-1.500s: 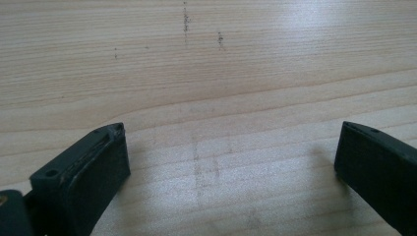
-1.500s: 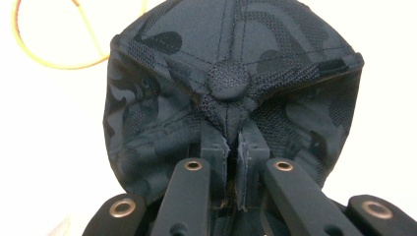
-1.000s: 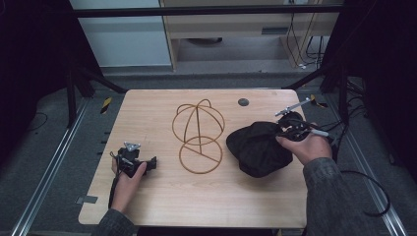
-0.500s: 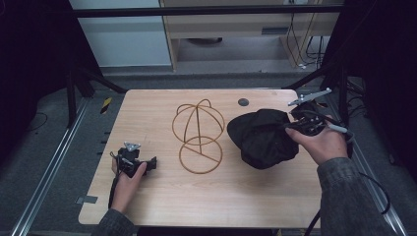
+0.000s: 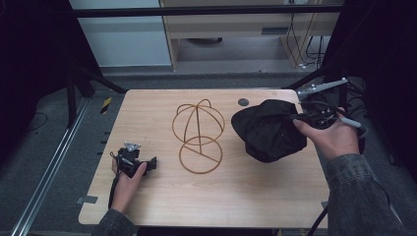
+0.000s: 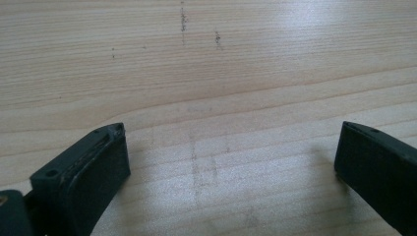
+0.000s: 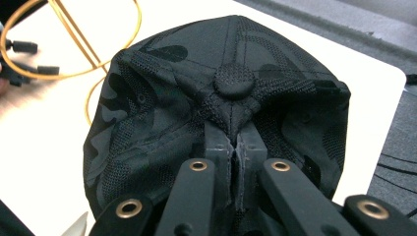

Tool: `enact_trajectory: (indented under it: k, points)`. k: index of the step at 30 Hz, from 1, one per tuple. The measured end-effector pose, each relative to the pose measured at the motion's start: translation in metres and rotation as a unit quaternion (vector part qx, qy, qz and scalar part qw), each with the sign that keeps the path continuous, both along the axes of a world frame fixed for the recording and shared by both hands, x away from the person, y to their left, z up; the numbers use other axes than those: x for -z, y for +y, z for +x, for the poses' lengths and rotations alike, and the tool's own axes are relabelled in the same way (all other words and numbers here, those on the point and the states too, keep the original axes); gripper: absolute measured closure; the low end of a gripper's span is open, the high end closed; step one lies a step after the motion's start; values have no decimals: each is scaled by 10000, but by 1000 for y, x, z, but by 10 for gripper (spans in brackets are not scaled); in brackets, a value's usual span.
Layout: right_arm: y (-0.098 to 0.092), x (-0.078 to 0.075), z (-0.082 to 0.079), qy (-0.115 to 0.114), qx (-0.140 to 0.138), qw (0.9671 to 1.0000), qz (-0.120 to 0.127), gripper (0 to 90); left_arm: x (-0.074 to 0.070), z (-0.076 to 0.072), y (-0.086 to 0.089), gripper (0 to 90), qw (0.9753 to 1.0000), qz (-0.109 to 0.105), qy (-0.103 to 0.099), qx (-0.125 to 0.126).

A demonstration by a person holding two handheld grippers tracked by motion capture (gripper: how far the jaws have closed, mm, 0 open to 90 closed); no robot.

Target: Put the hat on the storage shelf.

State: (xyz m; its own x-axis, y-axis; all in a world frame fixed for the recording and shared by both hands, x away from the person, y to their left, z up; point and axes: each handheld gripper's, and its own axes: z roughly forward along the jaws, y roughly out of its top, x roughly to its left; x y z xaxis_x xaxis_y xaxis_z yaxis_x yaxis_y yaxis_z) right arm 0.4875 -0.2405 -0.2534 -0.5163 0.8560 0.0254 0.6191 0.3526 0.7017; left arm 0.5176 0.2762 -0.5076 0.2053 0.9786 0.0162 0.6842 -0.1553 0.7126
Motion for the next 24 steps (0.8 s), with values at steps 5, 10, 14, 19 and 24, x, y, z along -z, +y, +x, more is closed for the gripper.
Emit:
enact_trajectory:
  k: [5, 10, 14, 19, 24]
  points:
    - [-1, -12, 0, -150, 116, 9998, 34, 870, 0, 0, 0, 0, 10000, -2, -1, -2]
    - [2, -24, 3, -243, 163, 9995, 114, 870, 0, 0, 0, 0, 10000, 1, 1, 0]
    - [9, -35, 6, -344, 170, 9991, 153, 870, 0, 0, 0, 0, 10000, 2, 1, 0]
    - [15, -45, 12, -447, 227, 9986, 155, 871, 0, 0, 0, 0, 10000, 1, 1, 1]
    - [21, -54, 23, -518, 373, 9978, 157, 870, 0, 0, 0, 0, 10000, 2, 0, 1]
